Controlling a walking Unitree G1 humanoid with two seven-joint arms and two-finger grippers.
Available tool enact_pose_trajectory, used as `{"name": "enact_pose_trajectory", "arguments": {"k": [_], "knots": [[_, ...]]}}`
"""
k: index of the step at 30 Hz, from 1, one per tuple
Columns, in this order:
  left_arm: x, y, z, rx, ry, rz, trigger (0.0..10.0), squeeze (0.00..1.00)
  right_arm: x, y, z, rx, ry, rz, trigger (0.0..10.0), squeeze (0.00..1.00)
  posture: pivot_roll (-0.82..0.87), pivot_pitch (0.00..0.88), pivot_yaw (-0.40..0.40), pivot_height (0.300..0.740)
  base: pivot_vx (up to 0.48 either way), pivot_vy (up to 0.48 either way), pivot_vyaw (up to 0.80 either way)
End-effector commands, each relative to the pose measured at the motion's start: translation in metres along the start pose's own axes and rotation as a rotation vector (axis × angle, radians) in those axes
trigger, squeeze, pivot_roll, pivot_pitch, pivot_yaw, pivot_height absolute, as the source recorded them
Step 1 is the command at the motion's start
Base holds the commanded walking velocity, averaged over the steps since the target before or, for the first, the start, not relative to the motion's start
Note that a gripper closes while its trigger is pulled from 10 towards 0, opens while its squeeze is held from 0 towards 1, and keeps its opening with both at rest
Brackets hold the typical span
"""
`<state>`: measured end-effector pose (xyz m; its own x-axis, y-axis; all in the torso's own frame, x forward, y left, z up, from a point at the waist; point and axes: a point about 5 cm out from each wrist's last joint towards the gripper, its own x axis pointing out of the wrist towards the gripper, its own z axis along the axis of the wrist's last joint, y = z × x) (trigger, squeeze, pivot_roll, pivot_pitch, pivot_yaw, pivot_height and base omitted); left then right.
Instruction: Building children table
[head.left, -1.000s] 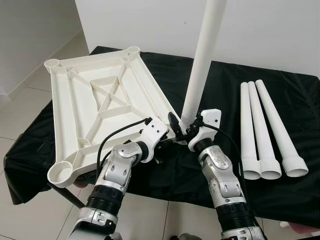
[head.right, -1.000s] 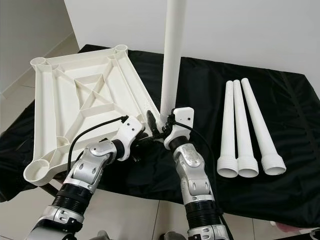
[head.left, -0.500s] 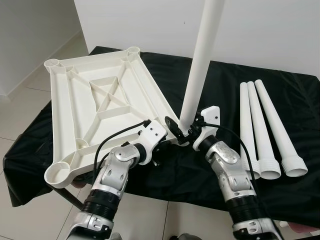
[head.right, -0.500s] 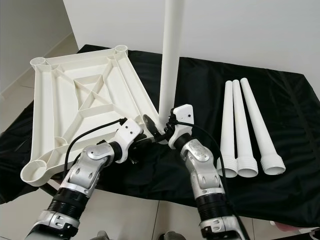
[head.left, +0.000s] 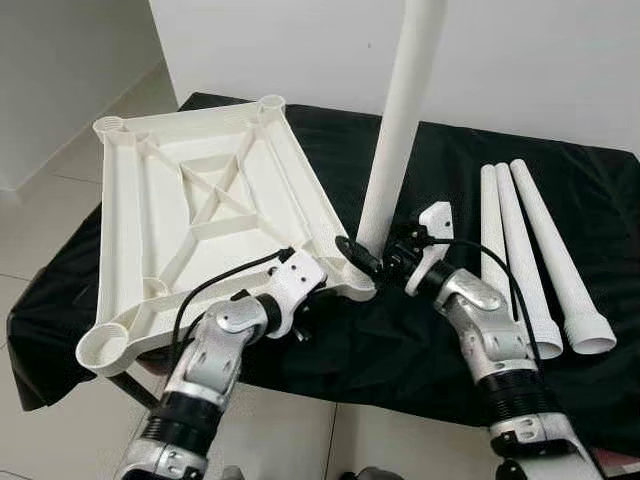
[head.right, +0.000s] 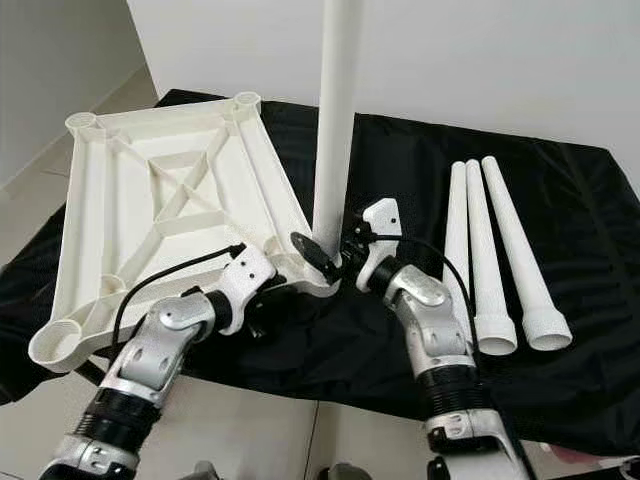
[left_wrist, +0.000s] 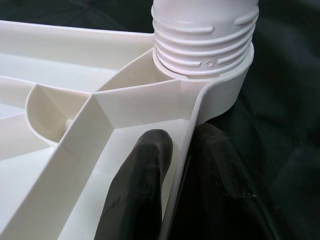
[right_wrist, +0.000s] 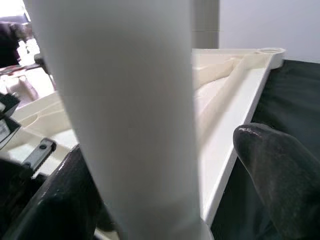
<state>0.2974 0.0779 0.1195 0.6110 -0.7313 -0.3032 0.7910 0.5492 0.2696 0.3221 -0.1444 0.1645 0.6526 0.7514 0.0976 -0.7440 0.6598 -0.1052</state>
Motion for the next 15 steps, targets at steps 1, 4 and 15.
{"name": "enact_pose_trajectory", "arguments": {"k": [1, 4, 15], "knots": [[-0.006, -0.003, -0.015, -0.002, 0.061, -0.041, 10.0, 0.00, -0.002, 0.000, -0.003, 0.022, 0.018, 0.077, 10.0, 0.00, -0.05, 0.000, -0.006, 0.740, 0.000, 0.000, 0.00], [-0.008, -0.003, -0.015, 0.002, 0.062, -0.048, 10.0, 0.00, -0.004, 0.000, -0.003, 0.037, 0.025, 0.117, 10.0, 0.00, -0.05, 0.000, -0.006, 0.740, 0.000, 0.000, 0.00], [-0.014, -0.005, -0.013, 0.011, 0.047, -0.119, 10.0, 0.00, -0.013, -0.005, -0.006, 0.037, 0.080, 0.302, 10.0, 0.00, -0.04, 0.001, -0.003, 0.740, 0.000, 0.000, 0.00]]}}
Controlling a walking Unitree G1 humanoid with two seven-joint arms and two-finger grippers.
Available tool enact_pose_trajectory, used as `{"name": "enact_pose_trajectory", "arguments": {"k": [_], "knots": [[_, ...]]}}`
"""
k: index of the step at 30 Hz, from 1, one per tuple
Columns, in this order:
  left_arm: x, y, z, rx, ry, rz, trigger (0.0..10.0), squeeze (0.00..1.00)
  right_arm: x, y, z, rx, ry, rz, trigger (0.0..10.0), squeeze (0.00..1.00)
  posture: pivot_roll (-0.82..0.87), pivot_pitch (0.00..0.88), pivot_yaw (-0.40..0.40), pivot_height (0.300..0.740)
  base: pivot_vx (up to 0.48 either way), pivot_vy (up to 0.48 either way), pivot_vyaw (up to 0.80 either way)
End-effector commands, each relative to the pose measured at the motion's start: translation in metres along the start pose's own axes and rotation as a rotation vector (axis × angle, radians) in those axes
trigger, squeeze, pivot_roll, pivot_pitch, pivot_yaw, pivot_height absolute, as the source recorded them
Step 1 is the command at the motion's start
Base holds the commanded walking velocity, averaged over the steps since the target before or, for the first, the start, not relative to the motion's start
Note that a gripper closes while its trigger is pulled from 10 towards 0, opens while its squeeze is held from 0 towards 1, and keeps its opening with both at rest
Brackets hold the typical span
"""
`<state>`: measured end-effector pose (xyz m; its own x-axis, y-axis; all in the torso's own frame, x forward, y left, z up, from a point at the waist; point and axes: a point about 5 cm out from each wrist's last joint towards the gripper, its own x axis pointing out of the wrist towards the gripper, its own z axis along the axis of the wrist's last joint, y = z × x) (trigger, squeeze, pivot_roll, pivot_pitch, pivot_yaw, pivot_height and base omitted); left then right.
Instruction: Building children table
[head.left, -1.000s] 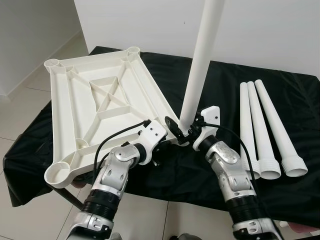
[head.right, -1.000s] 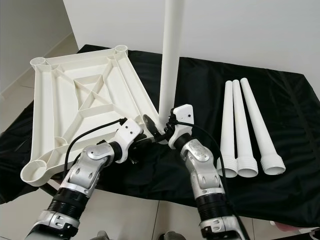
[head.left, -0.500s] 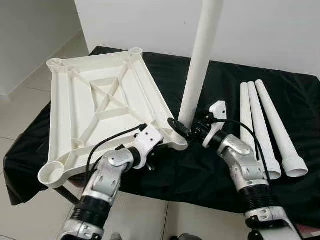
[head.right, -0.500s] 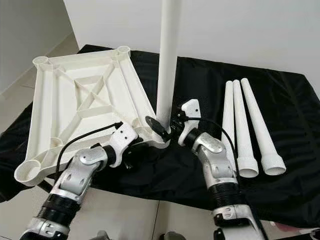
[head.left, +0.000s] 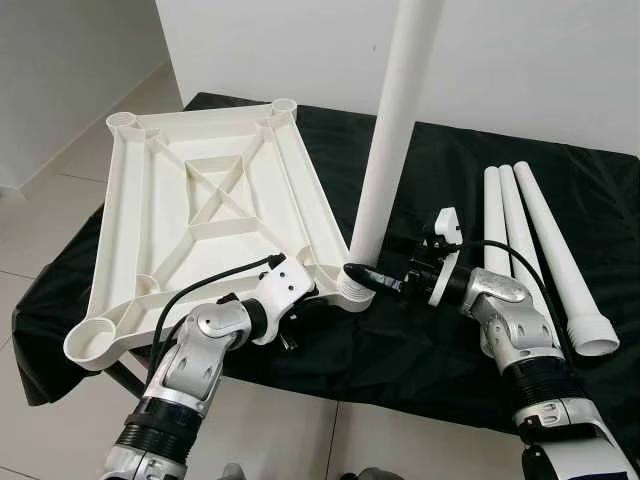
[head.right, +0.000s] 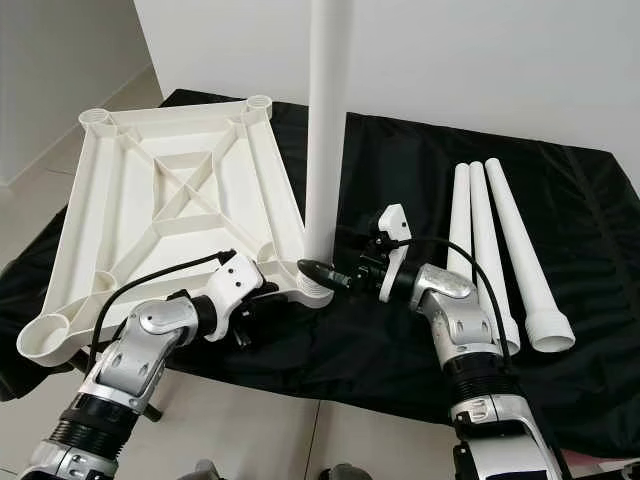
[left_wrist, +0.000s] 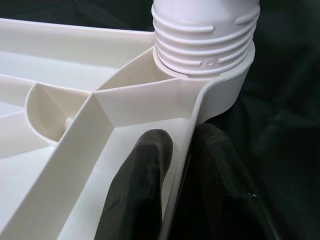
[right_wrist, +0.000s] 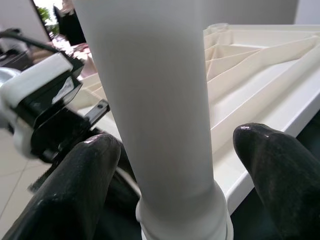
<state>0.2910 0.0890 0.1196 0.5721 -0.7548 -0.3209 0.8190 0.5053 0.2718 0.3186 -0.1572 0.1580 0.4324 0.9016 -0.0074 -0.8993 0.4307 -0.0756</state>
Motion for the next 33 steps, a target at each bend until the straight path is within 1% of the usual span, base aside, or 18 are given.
{"name": "enact_pose_trajectory", "arguments": {"k": [1, 9, 14, 15, 16, 17, 18, 25, 33], "knots": [[-0.0022, -0.0067, -0.0082, -0.009, 0.042, -0.072, 10.0, 0.00, -0.0002, -0.0003, 0.0004, -0.009, 0.004, 0.029, 10.0, 0.00, -0.04, 0.001, -0.003, 0.740, 0.000, 0.000, 0.00], [-0.0026, -0.0046, -0.0057, -0.007, 0.039, -0.070, 10.0, 0.00, 0.0029, 0.0003, 0.0020, -0.011, 0.010, 0.081, 10.0, 0.00, -0.04, 0.002, -0.006, 0.740, 0.000, 0.000, 0.00], [-0.0022, -0.0071, -0.0051, -0.002, 0.037, -0.080, 10.0, 0.00, 0.0046, -0.0010, 0.0045, -0.014, 0.006, 0.103, 10.0, 0.00, -0.04, 0.002, -0.005, 0.740, 0.000, 0.000, 0.00], [-0.0021, -0.0081, -0.0046, -0.008, 0.034, -0.086, 10.0, 0.00, 0.0051, -0.0017, 0.0050, -0.016, 0.006, 0.112, 7.3, 0.00, -0.04, 0.001, -0.006, 0.740, 0.000, 0.000, 0.00], [-0.0021, -0.0081, -0.0046, -0.008, 0.034, -0.086, 10.0, 0.00, 0.0051, -0.0017, 0.0050, -0.016, 0.006, 0.112, 7.3, 0.00, -0.04, 0.001, -0.006, 0.740, 0.000, 0.000, 0.00], [-0.0020, -0.0083, -0.0044, -0.006, 0.035, -0.085, 10.0, 0.00, 0.0054, -0.0024, 0.0050, -0.017, 0.007, 0.117, 1.8, 0.00, -0.04, 0.000, -0.007, 0.740, 0.000, 0.000, 0.00], [-0.0021, -0.0087, -0.0042, -0.007, 0.034, -0.087, 10.0, 0.00, 0.0056, -0.0028, 0.0046, -0.014, 0.008, 0.119, 0.0, 0.00, -0.04, 0.000, -0.007, 0.740, 0.000, 0.000, 0.00], [-0.0026, -0.0105, -0.0043, -0.009, 0.035, -0.091, 10.0, 0.00, 0.0048, -0.0009, 0.0014, 0.001, 0.011, 0.132, 0.0, 0.00, -0.04, 0.000, -0.007, 0.740, 0.000, 0.000, 0.00], [0.0002, -0.0086, -0.0022, -0.024, 0.024, -0.075, 10.0, 0.00, 0.0041, -0.0006, 0.0015, 0.012, -0.015, 0.109, 0.0, 0.00, -0.04, 0.000, -0.008, 0.740, 0.000, 0.000, 0.00]]}}
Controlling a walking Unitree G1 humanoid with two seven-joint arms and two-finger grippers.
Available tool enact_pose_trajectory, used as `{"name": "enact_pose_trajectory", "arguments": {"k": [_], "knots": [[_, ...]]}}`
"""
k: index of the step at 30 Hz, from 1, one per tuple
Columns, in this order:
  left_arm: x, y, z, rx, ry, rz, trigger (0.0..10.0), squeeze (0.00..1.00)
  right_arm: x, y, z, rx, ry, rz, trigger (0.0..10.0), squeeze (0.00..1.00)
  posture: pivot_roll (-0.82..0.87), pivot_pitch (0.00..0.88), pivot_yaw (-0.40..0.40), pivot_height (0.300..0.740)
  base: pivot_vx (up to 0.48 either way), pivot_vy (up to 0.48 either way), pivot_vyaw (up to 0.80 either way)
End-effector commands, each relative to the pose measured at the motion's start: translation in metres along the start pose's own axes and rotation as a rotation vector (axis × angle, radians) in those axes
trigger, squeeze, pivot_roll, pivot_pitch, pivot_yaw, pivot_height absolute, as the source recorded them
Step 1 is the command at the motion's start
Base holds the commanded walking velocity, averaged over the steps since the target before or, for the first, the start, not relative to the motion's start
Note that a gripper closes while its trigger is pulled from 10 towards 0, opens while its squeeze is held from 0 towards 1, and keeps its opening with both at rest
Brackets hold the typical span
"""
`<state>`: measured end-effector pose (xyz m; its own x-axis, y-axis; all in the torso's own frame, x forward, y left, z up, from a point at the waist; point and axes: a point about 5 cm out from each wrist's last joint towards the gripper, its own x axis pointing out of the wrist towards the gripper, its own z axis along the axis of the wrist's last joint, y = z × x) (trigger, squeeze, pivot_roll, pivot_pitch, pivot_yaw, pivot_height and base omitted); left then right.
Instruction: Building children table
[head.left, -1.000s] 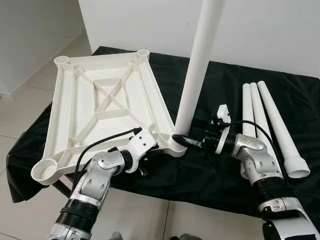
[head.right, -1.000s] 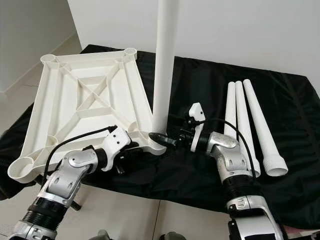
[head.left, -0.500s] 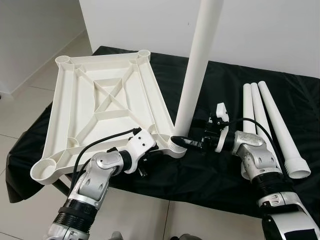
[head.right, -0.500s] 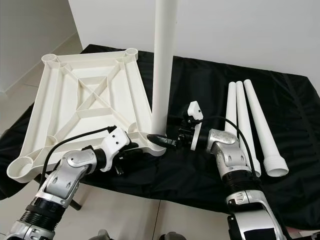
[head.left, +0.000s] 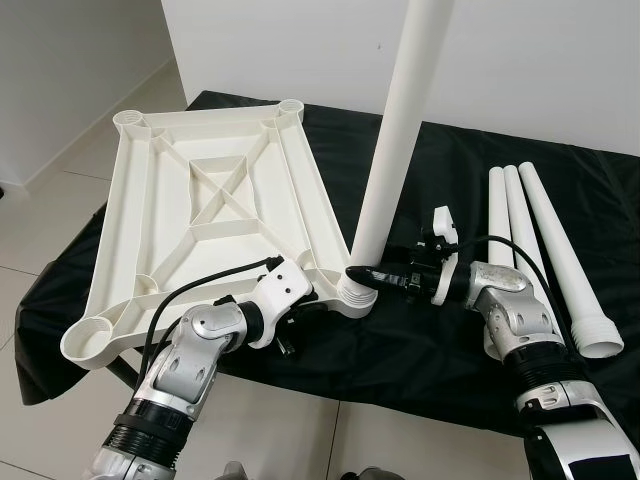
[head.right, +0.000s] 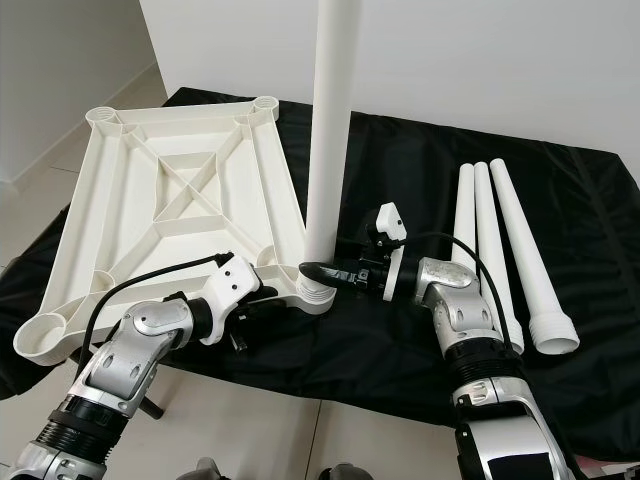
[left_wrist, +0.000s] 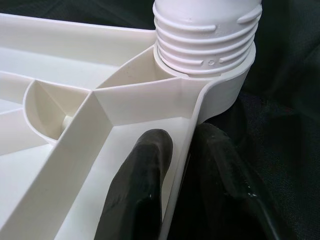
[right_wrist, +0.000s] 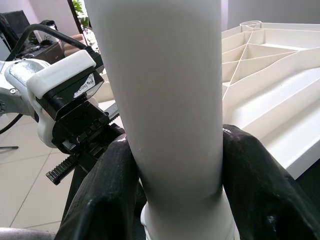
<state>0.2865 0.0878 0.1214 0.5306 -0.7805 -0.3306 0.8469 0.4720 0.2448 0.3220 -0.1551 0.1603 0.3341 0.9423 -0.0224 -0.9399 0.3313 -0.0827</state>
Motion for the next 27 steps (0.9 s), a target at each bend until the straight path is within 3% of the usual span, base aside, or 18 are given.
{"name": "enact_pose_trajectory", "arguments": {"k": [1, 18, 27], "knots": [[0.003, -0.004, -0.004, -0.014, 0.025, -0.022, 10.0, 0.00, 0.001, 0.002, 0.000, 0.023, -0.031, -0.002, 0.0, 0.00, -0.04, 0.000, -0.008, 0.740, 0.000, 0.000, 0.00], [0.018, 0.011, -0.008, -0.136, 0.061, 0.198, 10.0, 0.00, 0.011, 0.005, -0.001, 0.019, -0.149, -0.261, 0.0, 0.00, -0.05, 0.000, -0.008, 0.740, 0.000, 0.000, 0.00], [0.023, 0.017, -0.009, -0.152, 0.057, 0.307, 10.0, 0.00, 0.019, 0.006, 0.003, 0.024, -0.198, -0.426, 0.0, 0.00, -0.05, 0.000, -0.012, 0.740, 0.000, 0.000, 0.00]]}}
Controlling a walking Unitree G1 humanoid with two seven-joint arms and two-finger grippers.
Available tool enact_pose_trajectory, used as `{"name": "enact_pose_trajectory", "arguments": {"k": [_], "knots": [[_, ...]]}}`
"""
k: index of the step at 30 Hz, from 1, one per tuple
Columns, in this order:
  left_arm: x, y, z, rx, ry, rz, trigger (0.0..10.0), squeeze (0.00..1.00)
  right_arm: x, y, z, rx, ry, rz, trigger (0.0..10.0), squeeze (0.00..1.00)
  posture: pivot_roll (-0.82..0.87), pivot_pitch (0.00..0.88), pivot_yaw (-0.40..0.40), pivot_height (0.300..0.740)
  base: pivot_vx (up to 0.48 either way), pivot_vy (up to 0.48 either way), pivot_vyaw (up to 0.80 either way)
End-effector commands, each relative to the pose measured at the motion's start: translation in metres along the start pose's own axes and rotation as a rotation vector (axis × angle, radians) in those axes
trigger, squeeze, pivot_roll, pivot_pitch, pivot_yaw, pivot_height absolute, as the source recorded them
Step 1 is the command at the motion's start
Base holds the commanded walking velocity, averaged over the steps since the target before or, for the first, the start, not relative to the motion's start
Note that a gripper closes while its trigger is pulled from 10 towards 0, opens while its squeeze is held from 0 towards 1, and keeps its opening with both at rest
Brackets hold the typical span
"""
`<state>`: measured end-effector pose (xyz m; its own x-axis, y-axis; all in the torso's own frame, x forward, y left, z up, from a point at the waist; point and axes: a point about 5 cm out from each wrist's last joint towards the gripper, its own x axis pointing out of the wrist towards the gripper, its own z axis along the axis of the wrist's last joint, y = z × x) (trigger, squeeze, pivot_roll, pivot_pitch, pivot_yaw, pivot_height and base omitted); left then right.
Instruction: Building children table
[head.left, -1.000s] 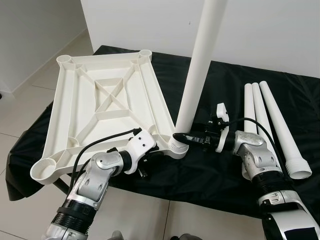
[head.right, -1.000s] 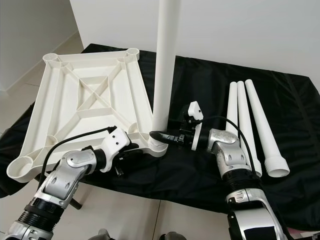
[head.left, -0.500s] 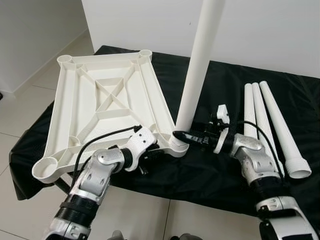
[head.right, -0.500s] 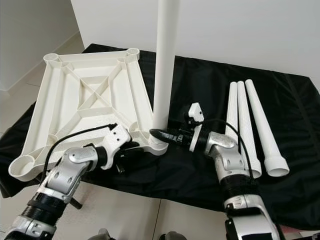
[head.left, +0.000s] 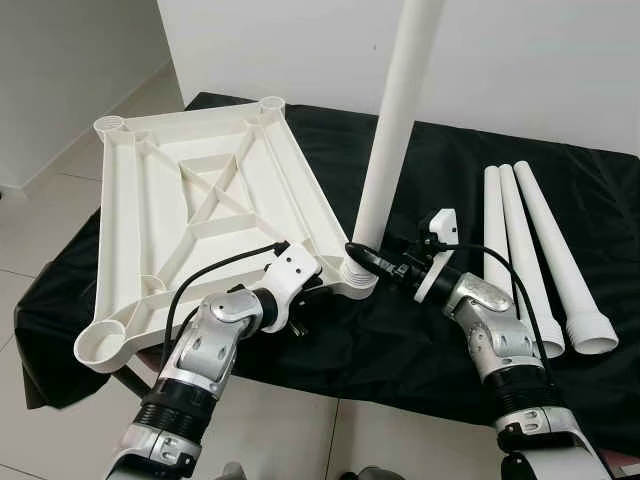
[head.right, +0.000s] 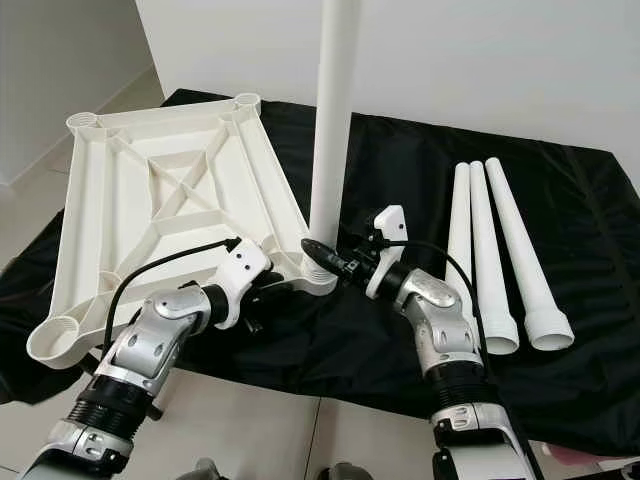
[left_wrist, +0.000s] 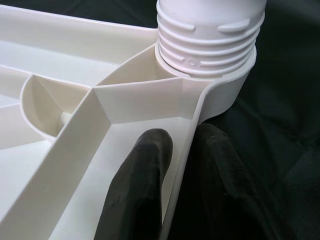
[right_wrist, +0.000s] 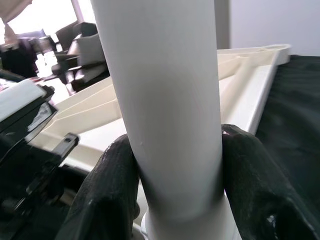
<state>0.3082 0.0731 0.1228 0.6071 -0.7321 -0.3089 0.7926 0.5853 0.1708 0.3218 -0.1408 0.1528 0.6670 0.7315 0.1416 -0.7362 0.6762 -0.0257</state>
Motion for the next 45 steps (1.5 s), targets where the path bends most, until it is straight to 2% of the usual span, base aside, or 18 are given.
{"name": "enact_pose_trajectory", "arguments": {"k": [1, 10, 14, 15, 18, 19, 23, 24, 28, 37, 38, 39, 40, 41, 42, 43, 44, 45], "knots": [[0.002, 0.008, -0.015, -0.044, 0.042, 0.242, 10.0, 0.00, 0.007, 0.005, 0.009, 0.001, -0.071, -0.044, 0.0, 0.00, -0.05, 0.000, -0.012, 0.740, 0.000, 0.000, 0.00], [0.006, 0.014, -0.010, -0.055, 0.008, 0.352, 10.0, 0.00, 0.014, 0.018, 0.004, -0.006, -0.085, -0.214, 0.0, 0.00, -0.05, 0.001, -0.009, 0.740, 0.000, 0.000, 0.00], [0.009, 0.012, -0.009, -0.057, 0.007, 0.370, 10.0, 0.00, 0.017, 0.024, 0.004, 0.011, -0.100, -0.256, 0.0, 0.00, -0.05, 0.001, -0.009, 0.740, 0.000, 0.000, 0.00], [0.013, 0.010, -0.009, -0.056, 0.007, 0.387, 10.0, 0.00, 0.019, 0.027, 0.005, 0.009, -0.108, -0.311, 0.0, 0.00, -0.05, 0.001, -0.007, 0.740, 0.000, 0.000, 0.00], [0.014, 0.009, -0.009, -0.056, 0.007, 0.393, 10.0, 0.00, 0.019, 0.027, 0.005, 0.006, -0.112, -0.339, 0.0, 0.00, -0.05, 0.001, -0.007, 0.740, 0.000, 0.000, 0.00], [0.018, 0.005, -0.009, -0.051, 0.010, 0.406, 10.0, 0.00, 0.022, 0.031, 0.007, 0.000, -0.121, -0.390, 0.0, 0.00, -0.05, 0.000, -0.006, 0.740, 0.000, 0.000, 0.00], [0.021, 0.003, -0.009, -0.042, 0.012, 0.417, 10.0, 0.00, 0.023, 0.034, 0.008, 0.009, -0.124, -0.422, 0.0, 0.00, -0.05, 0.000, -0.006, 0.740, 0.000, 0.000, 0.00], [0.024, 0.001, -0.007, -0.058, 0.004, 0.435, 10.0, 0.00, 0.024, 0.036, 0.011, -0.008, -0.130, -0.495, 0.0, 0.00, -0.05, 0.000, -0.008, 0.740, 0.000, 0.000, 0.00], [0.027, 0.001, -0.006, -0.069, 0.003, 0.454, 10.0, 0.00, 0.025, 0.040, 0.013, -0.032, -0.127, -0.579, 0.0, 0.00, -0.05, 0.000, -0.008, 0.740, 0.000, 0.000, 0.00], [0.029, 0.002, -0.005, -0.075, 0.000, 0.463, 10.0, 0.00, 0.026, 0.044, 0.010, -0.023, -0.107, -0.659, 0.0, 0.00, -0.05, 0.000, -0.005, 0.740, 0.000, 0.000, 0.00], [0.029, 0.001, -0.005, -0.072, 0.001, 0.462, 10.0, 0.00, 0.026, 0.044, 0.010, -0.032, -0.103, -0.658, 1.2, 0.00, -0.05, 0.000, -0.004, 0.740, 0.000, 0.000, 0.00], [0.029, 0.001, -0.005, -0.072, 0.001, 0.462, 10.0, 0.00, 0.026, 0.044, 0.010, -0.032, -0.103, -0.658, 1.2, 0.00, -0.05, 0.000, -0.004, 0.740, 0.000, 0.000, 0.00], [0.029, 0.002, -0.006, -0.071, 0.001, 0.461, 10.0, 0.00, 0.026, 0.043, 0.010, -0.029, -0.091, -0.669, 5.9, 0.00, -0.05, 0.000, -0.004, 0.740, 0.000, 0.000, 0.00], [0.029, 0.002, -0.006, -0.071, 0.002, 0.460, 10.0, 0.00, 0.026, 0.043, 0.009, -0.027, -0.082, -0.679, 5.9, 0.00, -0.05, 0.000, -0.004, 0.740, 0.000, 0.000, 0.00], [0.029, 0.002, -0.006, -0.072, 0.001, 0.459, 10.0, 0.00, 0.026, 0.043, 0.009, -0.025, -0.077, -0.686, 10.0, 0.00, -0.05, 0.000, -0.004, 0.740, 0.000, 0.000, 0.00], [0.029, 0.002, -0.006, -0.072, 0.001, 0.459, 10.0, 0.00, 0.026, 0.043, 0.009, -0.025, -0.077, -0.686, 10.0, 0.00, -0.05, 0.000, -0.004, 0.740, 0.000, 0.000, 0.00], [0.028, 0.004, -0.007, -0.075, 0.003, 0.459, 10.0, 0.00, 0.027, 0.044, 0.008, -0.013, -0.071, -0.670, 10.0, 0.20, -0.05, 0.000, -0.006, 0.740, 0.000, 0.000, 0.00], [0.027, 0.005, -0.007, -0.068, 0.003, 0.455, 10.0, 0.00, 0.027, 0.045, 0.009, -0.010, -0.079, -0.645, 10.0, 1.00, -0.05, 0.000, -0.007, 0.740, 0.000, 0.000, 0.00]]}}
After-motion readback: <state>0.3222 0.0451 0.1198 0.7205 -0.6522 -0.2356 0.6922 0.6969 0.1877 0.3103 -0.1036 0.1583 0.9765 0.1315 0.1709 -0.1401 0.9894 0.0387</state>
